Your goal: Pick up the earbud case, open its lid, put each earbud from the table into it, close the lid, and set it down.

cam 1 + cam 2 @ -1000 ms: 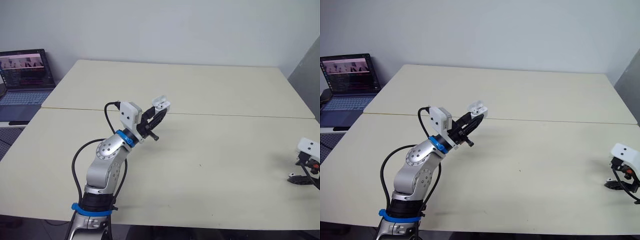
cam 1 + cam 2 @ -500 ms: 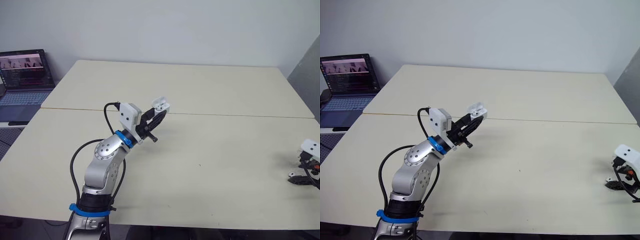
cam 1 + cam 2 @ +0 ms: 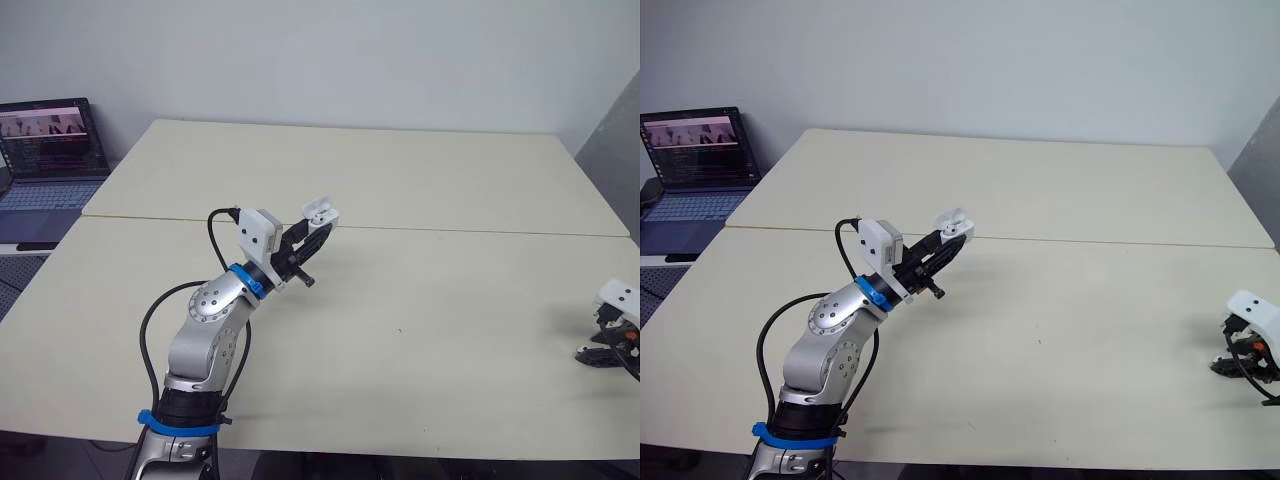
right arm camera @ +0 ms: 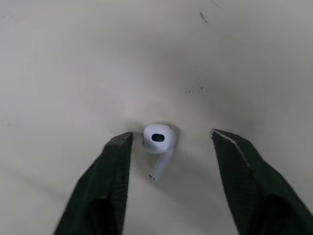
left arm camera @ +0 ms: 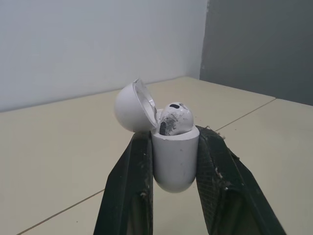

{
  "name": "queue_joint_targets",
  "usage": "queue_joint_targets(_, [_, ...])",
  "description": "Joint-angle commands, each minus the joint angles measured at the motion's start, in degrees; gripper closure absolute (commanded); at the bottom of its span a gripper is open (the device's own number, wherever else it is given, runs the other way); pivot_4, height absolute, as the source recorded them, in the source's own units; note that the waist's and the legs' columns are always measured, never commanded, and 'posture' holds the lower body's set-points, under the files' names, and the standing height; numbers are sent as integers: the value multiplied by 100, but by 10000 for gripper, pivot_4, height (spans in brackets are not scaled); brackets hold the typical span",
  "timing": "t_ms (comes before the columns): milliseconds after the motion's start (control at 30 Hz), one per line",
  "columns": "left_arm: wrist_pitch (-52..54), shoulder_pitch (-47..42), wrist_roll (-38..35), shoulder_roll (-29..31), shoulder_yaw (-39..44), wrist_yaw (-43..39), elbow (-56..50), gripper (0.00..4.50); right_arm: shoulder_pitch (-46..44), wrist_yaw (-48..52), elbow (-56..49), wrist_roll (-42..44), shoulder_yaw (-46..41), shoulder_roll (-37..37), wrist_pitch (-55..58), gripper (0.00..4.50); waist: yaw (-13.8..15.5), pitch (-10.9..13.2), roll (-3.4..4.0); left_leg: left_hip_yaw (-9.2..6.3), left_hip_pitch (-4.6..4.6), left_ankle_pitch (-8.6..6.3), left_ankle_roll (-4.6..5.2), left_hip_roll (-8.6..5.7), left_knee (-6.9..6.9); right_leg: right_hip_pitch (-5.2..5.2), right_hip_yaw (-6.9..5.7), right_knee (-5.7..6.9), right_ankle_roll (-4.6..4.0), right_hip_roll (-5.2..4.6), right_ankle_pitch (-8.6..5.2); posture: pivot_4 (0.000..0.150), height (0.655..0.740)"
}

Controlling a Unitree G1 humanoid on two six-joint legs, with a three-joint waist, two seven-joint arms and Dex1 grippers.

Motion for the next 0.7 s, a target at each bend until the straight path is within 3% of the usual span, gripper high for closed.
queue_joint_targets(33, [-60, -30, -96, 28, 35, -10, -246, 37129, 5, 4, -112, -2, -92, -89, -32, 30541, 0, 0, 0, 0, 0, 0, 0, 0, 0, 0, 0, 0, 0, 0, 0, 1500, 7400])
queue_joint_targets(133, [-78, -24, -86, 16, 28, -3, -240, 37129, -57, -11, -122, 2, -65, -56, -34, 40982, 0, 0, 0, 1, 0, 0, 0, 0, 1, 0, 0, 0, 0, 0, 0, 1500, 7400])
queue_joint_targets(300, [-84, -2, -91, 20, 34, -9, -248, 37129, -122, 1, -243, 73, -90, -25, 42, 40905, 1, 0, 0, 0, 0, 0, 0, 0, -1, 0, 0, 0, 0, 0, 0, 1500, 7400])
queue_joint_targets(467, [-98, 9, -114, -12, -12, -55, -243, 37129, -858, 144, -1351, 842, -327, 646, -299, 40905, -66, 2, 1, 0, 4, 0, 0, 5, -1, -1, 2, 3, 1, 5, 1, 1500, 7400])
queue_joint_targets(600, [-123, -125, -176, -99, -126, -201, -174, 37129, -2388, -890, -2308, 2009, -627, 2228, 486, 40905, -96, 10, -1, -8, 4, 1, -1, 2, 1, -2, 0, 14, 2, 7, 2, 1500, 7400])
queue_joint_targets(700, [-115, -240, -220, -144, -165, -288, -122, 37129, -2945, -1768, -2920, 2578, -820, 3262, 876, 40905, -64, 10, -2, -19, -9, 1, -1, 4, -1, -9, -13, 13, -1, 8, 0, 1500, 7400])
